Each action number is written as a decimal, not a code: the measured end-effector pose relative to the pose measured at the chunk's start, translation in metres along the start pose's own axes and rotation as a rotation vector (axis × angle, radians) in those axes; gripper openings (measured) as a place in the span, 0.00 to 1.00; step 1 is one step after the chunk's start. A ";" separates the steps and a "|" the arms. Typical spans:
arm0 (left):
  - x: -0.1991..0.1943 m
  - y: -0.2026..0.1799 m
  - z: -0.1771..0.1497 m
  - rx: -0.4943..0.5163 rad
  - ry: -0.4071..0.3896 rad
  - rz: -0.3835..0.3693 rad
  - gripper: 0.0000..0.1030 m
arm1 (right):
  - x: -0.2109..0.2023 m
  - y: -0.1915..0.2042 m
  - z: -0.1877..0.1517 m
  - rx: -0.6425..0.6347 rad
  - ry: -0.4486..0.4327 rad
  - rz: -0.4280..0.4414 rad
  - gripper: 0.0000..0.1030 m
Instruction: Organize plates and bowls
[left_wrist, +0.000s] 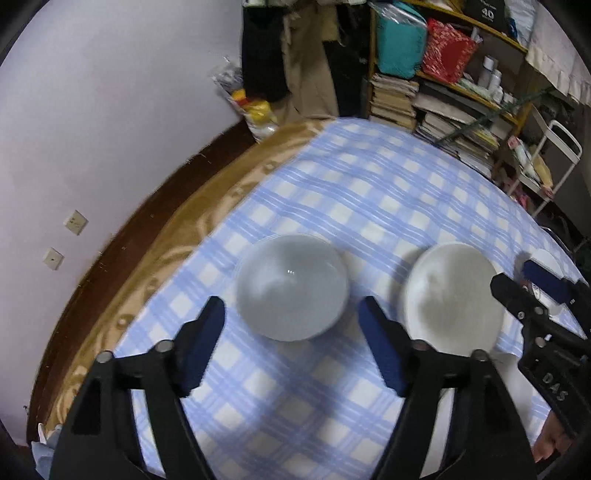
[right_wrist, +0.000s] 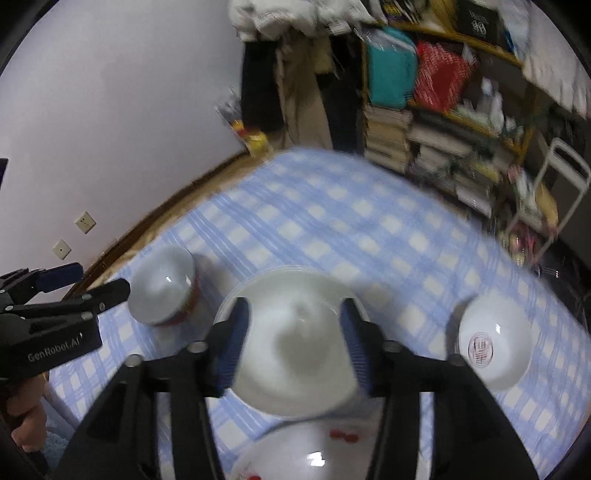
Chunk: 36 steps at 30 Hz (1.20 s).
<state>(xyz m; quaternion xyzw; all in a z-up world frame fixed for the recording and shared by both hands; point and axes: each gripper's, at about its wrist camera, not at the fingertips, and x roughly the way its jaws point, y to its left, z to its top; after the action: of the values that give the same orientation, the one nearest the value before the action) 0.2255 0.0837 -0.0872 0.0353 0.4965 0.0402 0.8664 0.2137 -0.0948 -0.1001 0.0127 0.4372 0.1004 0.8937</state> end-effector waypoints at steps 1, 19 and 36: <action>-0.002 0.005 0.000 -0.004 -0.007 0.007 0.76 | -0.002 0.004 0.003 -0.006 -0.014 0.011 0.68; 0.010 0.081 -0.017 -0.148 -0.010 0.071 0.79 | 0.014 0.052 0.030 -0.035 -0.089 0.047 1.00; 0.046 0.101 -0.017 -0.180 0.022 0.043 0.79 | 0.040 0.076 0.037 -0.074 -0.066 0.076 1.00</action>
<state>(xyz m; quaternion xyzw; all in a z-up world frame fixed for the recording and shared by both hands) 0.2309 0.1894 -0.1247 -0.0326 0.4996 0.1037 0.8594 0.2542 -0.0103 -0.0999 -0.0004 0.4028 0.1496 0.9030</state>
